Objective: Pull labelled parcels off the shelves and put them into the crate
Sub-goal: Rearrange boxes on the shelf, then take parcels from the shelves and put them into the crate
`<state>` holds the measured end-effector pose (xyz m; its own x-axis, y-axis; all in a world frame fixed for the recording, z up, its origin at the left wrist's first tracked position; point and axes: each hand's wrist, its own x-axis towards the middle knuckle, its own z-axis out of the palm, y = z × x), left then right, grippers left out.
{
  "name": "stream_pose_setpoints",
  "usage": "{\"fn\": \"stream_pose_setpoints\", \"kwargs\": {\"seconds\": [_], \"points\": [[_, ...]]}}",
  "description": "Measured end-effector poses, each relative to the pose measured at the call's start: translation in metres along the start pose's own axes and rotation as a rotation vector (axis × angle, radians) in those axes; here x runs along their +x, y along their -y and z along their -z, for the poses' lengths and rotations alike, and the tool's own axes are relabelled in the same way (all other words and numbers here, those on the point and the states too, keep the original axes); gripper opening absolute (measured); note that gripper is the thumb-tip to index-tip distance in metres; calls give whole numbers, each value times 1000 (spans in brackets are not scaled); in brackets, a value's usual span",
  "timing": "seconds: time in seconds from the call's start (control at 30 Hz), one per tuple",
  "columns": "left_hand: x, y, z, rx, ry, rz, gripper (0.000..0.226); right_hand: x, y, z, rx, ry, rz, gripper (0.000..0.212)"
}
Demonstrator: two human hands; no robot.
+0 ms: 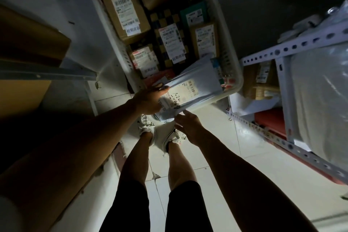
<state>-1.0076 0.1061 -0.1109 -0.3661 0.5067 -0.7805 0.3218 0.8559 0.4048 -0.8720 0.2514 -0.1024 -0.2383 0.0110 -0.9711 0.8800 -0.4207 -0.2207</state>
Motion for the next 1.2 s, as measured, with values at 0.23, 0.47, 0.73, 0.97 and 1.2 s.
{"fn": "stream_pose_setpoints", "kwargs": {"seconds": [0.23,0.47,0.73,0.97,1.2], "points": [[-94,-65,36,40,114,60,45,-120,18,15,-341,-155,20,13],[-221,-170,76,347,-50,35,39,-300,37,46,-810,-287,197,38],[-292,-303,57,776,-186,-320,37,-424,-29,71,-1076,-701,212,44],[-334,-390,-3,1108,-105,-718,36,-490,-120,102,-796,-926,95,37],[-383,-503,-105,1294,-45,-1043,36,-563,-243,168,-520,-1103,-55,38]]}}
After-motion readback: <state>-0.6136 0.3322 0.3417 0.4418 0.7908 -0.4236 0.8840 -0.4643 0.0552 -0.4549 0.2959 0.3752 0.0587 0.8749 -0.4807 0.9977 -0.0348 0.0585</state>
